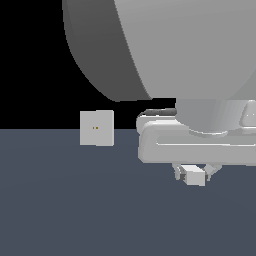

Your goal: Plug the charger into the wall socket.

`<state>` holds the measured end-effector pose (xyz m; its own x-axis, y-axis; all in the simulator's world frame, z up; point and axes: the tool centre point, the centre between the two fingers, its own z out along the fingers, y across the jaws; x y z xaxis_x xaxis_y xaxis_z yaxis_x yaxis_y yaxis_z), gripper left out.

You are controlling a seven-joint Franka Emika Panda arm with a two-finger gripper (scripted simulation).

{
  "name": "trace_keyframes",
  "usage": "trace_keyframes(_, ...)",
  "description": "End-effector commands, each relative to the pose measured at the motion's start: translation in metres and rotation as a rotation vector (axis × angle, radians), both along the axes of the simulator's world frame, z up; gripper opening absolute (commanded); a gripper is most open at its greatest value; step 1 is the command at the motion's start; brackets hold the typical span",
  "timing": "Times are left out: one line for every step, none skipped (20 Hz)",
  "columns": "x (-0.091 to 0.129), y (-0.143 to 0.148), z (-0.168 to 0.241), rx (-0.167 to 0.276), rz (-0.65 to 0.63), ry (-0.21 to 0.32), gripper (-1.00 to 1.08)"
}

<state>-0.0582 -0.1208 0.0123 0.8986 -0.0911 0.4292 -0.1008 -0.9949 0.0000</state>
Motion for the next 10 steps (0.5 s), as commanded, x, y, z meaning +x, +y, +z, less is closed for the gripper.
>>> trace_keyframes(0.0, 0.0, 0.0, 0.0, 0.0, 0.0, -1.0)
trace_keyframes(0.0, 0.0, 0.0, 0.0, 0.0, 0.0, -1.0)
trace_keyframes(0.0, 0.001, 0.0, 0.0, 0.0, 0.0, -1.0)
trace_keyframes(0.0, 0.001, 0.001, 0.0, -0.001, 0.0, -1.0)
trace_keyframes(0.0, 0.003, 0.001, 0.0, -0.002, 0.0, -1.0)
trace_keyframes(0.001, 0.004, 0.002, 0.0, -0.003, 0.0, -1.0)
trace_keyframes(0.001, 0.006, 0.002, 0.0, -0.004, 0.0, -1.0)
trace_keyframes(0.001, 0.008, 0.003, 0.0, -0.005, -0.001, -1.0)
trace_keyframes(0.002, 0.011, 0.004, 0.0, -0.006, -0.001, -1.0)
trace_keyframes(0.002, 0.014, 0.005, 0.0, -0.008, -0.001, -1.0)
